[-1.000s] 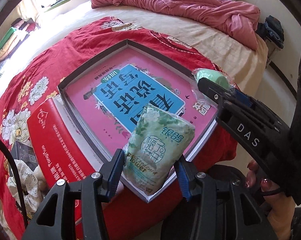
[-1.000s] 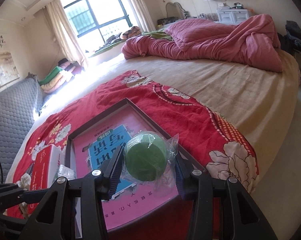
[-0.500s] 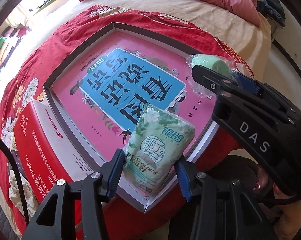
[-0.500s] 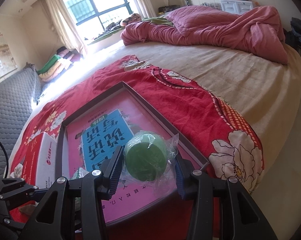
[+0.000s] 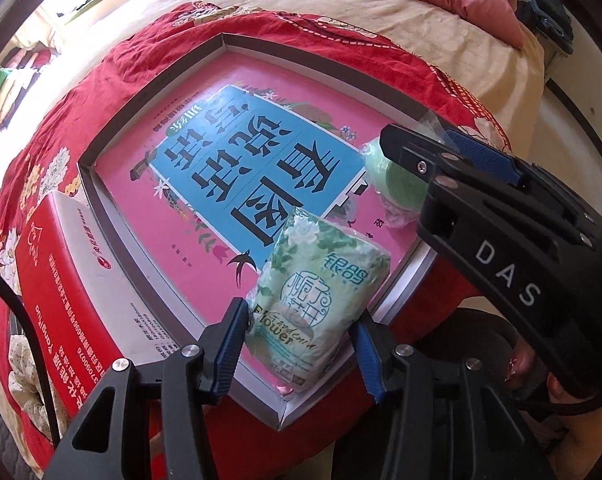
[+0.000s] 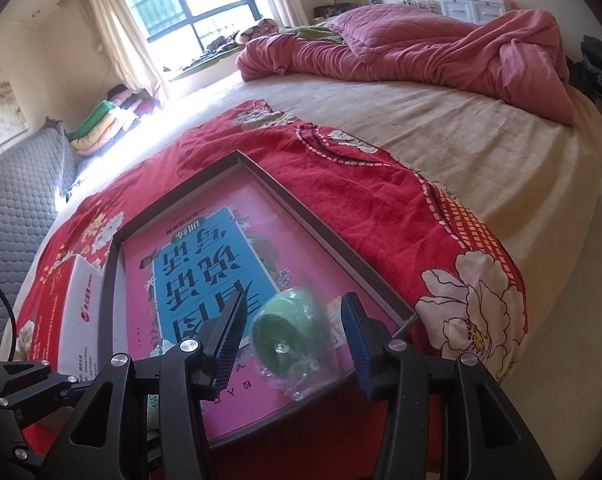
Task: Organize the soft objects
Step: 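Release the tissue pack with the left tool while the right tool releases the green ball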
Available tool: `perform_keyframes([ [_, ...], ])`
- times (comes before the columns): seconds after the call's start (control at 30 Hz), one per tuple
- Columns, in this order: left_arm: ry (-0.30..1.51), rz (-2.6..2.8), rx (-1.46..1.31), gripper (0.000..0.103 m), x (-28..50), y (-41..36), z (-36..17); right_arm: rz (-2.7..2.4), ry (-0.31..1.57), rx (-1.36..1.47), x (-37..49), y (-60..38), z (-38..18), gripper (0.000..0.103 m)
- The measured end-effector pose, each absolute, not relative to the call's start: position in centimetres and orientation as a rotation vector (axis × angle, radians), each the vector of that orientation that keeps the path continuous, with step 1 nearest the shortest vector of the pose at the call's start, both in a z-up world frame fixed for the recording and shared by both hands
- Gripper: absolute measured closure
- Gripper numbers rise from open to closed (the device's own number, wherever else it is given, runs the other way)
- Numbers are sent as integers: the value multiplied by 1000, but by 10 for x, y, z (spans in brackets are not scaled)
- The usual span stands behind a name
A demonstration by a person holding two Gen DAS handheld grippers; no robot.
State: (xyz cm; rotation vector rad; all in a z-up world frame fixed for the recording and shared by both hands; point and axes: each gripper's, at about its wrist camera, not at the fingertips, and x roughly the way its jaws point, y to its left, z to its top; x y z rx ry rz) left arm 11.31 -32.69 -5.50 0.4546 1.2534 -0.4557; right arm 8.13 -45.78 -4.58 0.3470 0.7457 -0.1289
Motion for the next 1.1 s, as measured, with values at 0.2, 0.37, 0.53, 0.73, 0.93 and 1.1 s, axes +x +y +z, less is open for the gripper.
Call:
perform_keyframes([
  [0.2,1253,-464,440,51,113,-324,-54,-134,687,352,76,-460,-36,49],
  [0.37,1248,-458,453,49,112,-325,-54,-157,644,364,70,-465,-29,43],
  [0.53,1248,-456,440,43,112,-322,-52,-170,648,361,69,-467,-30,41],
  [0.73,1224,-474,406,39,107,-317,-43,-178,631,355,67,-468,-27,35],
  [0.93,1183,-494,360,37,99,-309,-27,-191,614,349,63,-468,-24,33],
  [1.1,1133,-488,318,34,91,-294,-12,-189,595,329,60,-463,-19,31],
])
